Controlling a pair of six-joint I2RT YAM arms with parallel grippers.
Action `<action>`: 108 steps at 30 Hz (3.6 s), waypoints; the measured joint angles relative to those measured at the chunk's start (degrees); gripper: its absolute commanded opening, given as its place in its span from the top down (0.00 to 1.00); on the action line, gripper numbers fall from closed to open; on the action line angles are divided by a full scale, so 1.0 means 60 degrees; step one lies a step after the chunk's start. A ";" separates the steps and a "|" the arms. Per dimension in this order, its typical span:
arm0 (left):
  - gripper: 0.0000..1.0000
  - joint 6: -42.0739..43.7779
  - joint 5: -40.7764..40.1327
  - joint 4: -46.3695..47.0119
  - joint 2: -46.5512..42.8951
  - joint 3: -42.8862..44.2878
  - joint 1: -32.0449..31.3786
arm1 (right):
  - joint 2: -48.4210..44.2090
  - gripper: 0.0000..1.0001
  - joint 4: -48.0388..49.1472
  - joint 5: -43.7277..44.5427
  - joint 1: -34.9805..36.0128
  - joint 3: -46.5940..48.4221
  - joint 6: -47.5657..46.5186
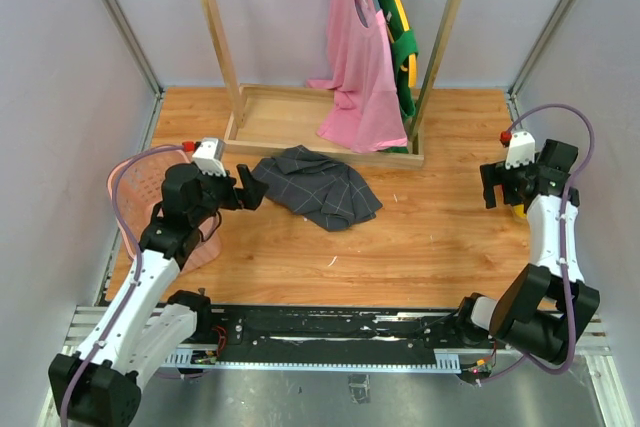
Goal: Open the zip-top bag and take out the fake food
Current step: Move the zipper food storage bag to the center of the board.
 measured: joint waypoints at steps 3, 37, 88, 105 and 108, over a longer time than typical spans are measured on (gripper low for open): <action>0.01 -0.0004 0.0091 0.0000 0.0138 0.0000 0.0284 | 0.0004 0.02 0.0138 0.0361 0.0000 -0.0080 0.0036; 0.01 0.0040 0.0222 0.0419 0.1566 0.0000 0.0896 | 0.1716 0.02 0.2492 0.7111 0.1934 -0.0350 0.1344; 0.01 0.0321 0.1355 0.0863 0.0004 -0.0317 0.0867 | 0.2539 0.62 0.0535 0.4379 0.0729 0.0153 0.1996; 0.01 0.0328 0.1155 0.0856 0.0007 -0.0331 0.0867 | -0.0787 0.02 -0.1880 -0.2783 0.1810 0.0051 -0.0612; 0.01 0.0328 0.1126 0.0856 0.0015 -0.0331 0.0867 | -0.1592 0.02 -0.1078 -0.1843 0.1807 -0.0353 -0.0302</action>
